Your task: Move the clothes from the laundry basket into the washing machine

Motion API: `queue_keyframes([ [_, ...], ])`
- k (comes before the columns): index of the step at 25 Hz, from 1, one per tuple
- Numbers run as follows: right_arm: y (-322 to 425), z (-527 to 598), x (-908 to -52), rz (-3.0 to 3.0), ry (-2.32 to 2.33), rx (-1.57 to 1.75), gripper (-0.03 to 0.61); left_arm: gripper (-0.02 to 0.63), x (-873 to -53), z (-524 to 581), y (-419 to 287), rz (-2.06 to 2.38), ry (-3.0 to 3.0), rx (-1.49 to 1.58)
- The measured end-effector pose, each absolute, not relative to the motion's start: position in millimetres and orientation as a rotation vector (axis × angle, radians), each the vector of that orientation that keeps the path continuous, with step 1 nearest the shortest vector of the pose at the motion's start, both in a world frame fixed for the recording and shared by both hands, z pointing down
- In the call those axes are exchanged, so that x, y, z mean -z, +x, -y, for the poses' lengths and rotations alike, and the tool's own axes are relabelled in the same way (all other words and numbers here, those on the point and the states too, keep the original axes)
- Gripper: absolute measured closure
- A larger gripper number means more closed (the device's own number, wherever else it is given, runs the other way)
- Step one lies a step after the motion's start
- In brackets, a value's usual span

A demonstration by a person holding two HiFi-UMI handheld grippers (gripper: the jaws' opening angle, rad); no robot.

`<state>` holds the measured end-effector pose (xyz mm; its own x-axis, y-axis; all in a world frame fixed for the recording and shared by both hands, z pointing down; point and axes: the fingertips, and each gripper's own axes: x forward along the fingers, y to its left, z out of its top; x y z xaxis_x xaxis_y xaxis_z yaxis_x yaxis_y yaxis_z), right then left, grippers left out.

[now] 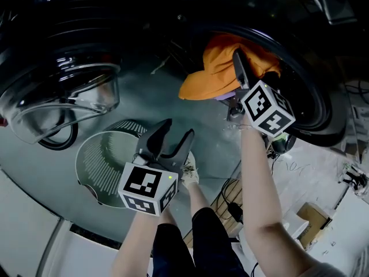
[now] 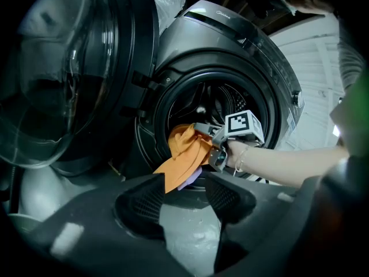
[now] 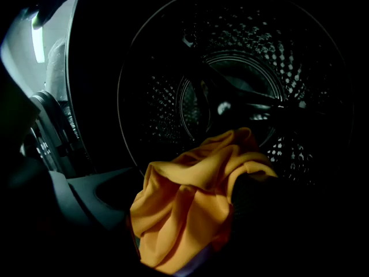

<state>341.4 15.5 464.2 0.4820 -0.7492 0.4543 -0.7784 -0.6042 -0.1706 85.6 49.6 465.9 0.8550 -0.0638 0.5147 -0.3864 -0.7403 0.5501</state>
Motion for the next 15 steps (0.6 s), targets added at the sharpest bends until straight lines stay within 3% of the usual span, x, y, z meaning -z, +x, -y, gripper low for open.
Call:
queue_keyframes([
  [9, 261, -69, -531, 1.353, 2.555, -1.131, 0.094, 0.411, -471, -56, 76, 0.338, 2.333, -0.617],
  [15, 253, -78, -594, 1.265, 2.688, -1.455, 0.092, 0.41, -485, -62, 71, 0.341, 2.324, -0.62],
])
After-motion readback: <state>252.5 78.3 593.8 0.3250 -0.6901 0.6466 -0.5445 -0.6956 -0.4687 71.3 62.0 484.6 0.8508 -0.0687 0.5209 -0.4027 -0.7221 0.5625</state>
